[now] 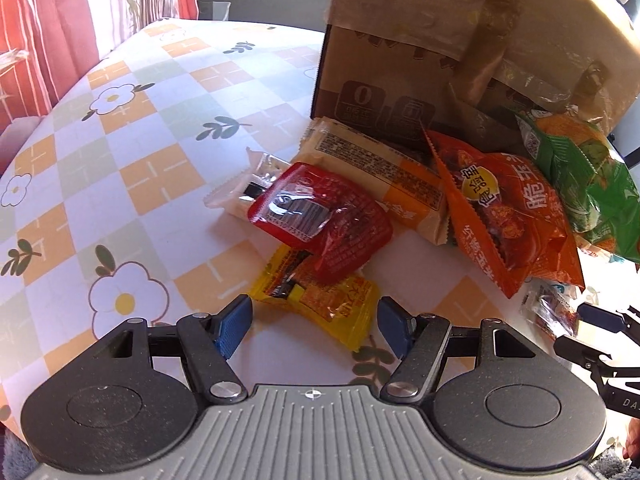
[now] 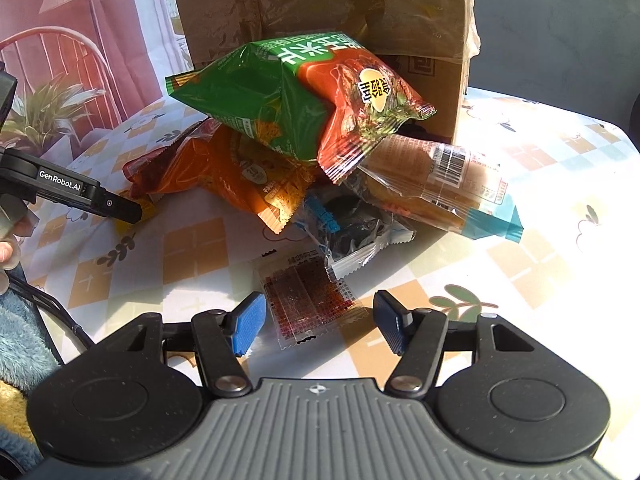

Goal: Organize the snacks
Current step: 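Close the left gripper on the small yellow packet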

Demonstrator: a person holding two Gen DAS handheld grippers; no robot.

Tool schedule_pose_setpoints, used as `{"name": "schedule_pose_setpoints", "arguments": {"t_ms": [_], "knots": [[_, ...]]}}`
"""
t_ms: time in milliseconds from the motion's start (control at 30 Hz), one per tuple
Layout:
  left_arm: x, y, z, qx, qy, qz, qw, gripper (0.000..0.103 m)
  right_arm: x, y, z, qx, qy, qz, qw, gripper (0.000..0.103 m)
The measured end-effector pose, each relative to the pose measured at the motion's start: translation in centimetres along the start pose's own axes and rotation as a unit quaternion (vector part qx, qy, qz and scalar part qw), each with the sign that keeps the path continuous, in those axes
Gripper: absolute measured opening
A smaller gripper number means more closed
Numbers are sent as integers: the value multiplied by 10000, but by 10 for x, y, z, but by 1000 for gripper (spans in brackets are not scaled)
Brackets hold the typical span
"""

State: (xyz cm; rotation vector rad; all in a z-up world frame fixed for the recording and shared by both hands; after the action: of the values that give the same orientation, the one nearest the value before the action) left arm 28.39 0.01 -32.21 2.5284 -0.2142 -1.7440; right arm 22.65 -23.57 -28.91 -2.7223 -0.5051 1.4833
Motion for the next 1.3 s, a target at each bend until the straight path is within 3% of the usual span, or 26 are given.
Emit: {"name": "schedule_pose_setpoints", "arguments": {"t_ms": [200, 300, 367, 433, 567, 767, 933, 1100, 1300], "knots": [[-3, -24, -4, -202, 68, -46, 9998, 71, 9, -4, -9, -283, -6, 61, 9996, 63], [-7, -38, -4, -853, 34, 135, 9963, 71, 10, -9, -10, -404, -79, 214, 9989, 56], [-9, -32, -6, -998, 55, 376, 9943, 71, 10, -13, -8, -423, -96, 238, 9988, 55], [-8, -23, -8, -877, 83, 335, 9955, 73, 10, -15, -6, -420, -69, 227, 9988, 55], [4, -12, -12, -735, 68, -92, 9972, 77, 11, -15, -5, -373, -55, 182, 9991, 55], [15, 4, -12, -4, 218, -805, 9965, 84, 9, -14, -4, -336, -9, 119, 9994, 55], [8, -7, 2, 225, -38, -783, 9967, 85, 6, -12, -3, -315, -8, 80, 9995, 55], [-1, -34, 14, 127, -181, -777, 9967, 86, 7, -14, -4, -341, -35, 122, 9993, 55], [-2, -40, 10, 126, -84, -633, 9979, 85, 8, -20, -4, -328, 21, -21, 9995, 55]]}}
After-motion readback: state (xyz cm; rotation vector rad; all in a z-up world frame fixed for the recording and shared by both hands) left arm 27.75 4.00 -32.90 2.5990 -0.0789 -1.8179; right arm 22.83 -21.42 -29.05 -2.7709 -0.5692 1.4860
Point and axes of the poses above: each gripper's, at about its wrist camera, not at the fingertips, and x roughly the way its jaws point, y to its right, z to its underside, the point moved 10 cm from there along x, roughly the way its jaws point, and after that the axes turned 9 degrees about -y, right-handed, at the moved point
